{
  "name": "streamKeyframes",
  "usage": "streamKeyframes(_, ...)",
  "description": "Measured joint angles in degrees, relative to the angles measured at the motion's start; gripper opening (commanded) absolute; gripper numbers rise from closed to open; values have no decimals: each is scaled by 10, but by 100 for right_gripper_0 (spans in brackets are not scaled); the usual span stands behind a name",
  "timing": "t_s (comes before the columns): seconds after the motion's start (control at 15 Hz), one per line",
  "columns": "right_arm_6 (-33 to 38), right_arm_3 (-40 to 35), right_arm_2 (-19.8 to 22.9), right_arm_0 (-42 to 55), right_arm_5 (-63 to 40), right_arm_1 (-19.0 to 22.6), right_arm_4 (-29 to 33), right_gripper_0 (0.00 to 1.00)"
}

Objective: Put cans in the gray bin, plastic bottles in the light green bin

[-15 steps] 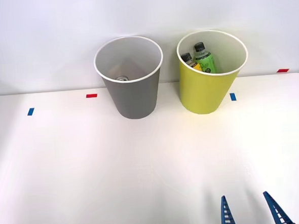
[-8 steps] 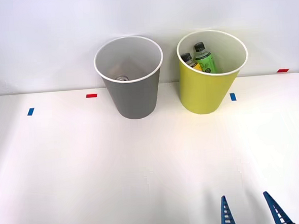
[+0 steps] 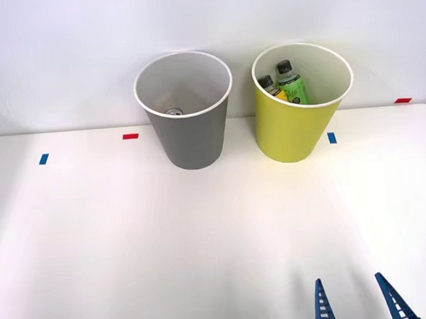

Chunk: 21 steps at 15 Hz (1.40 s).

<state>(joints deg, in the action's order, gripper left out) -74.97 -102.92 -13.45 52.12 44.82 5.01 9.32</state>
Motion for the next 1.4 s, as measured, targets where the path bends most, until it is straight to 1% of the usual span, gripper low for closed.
streamKeyframes(1.4, 0, 0, 0, 0, 0, 0, 0, 100)
